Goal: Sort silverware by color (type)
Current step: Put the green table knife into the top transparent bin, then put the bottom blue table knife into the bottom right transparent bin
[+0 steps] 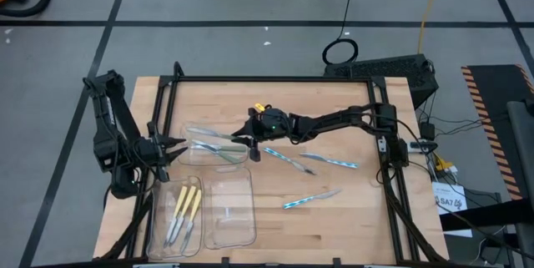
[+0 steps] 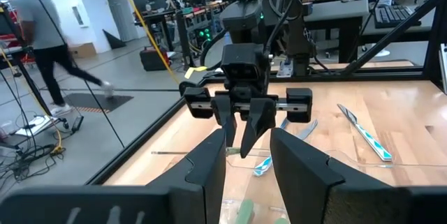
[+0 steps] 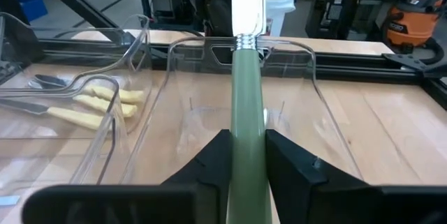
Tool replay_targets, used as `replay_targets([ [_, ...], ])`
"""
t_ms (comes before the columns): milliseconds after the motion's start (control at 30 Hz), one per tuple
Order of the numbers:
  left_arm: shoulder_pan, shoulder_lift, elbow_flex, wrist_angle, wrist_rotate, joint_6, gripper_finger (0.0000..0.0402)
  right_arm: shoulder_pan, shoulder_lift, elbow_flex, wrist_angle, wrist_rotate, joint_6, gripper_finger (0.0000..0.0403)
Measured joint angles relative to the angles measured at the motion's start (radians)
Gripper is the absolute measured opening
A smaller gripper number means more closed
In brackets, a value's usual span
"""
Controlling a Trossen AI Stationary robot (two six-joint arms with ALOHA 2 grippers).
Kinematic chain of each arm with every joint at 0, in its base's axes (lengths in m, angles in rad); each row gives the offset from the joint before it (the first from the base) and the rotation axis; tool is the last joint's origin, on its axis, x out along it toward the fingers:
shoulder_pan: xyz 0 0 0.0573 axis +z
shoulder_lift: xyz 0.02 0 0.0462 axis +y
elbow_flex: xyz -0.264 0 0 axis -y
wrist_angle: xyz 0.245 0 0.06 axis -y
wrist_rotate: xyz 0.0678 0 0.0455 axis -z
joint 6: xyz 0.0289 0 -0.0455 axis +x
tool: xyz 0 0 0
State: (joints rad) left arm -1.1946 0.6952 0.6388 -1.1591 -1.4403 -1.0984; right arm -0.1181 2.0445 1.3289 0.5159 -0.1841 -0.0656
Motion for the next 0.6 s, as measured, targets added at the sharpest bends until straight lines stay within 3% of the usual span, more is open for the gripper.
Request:
replay_targets([
  [233, 0.0, 0.0, 0.0, 0.0, 0.0, -0.001, 0.0122, 0.0, 0.0, 0.0, -0.048, 0.003, -0.002, 0.009],
  [600, 0.0, 0.0, 0.0, 0.0, 0.0, 0.0, 0.0122, 0.0, 0.0, 0.0, -0.053, 0.004, -0.005, 0.0084],
])
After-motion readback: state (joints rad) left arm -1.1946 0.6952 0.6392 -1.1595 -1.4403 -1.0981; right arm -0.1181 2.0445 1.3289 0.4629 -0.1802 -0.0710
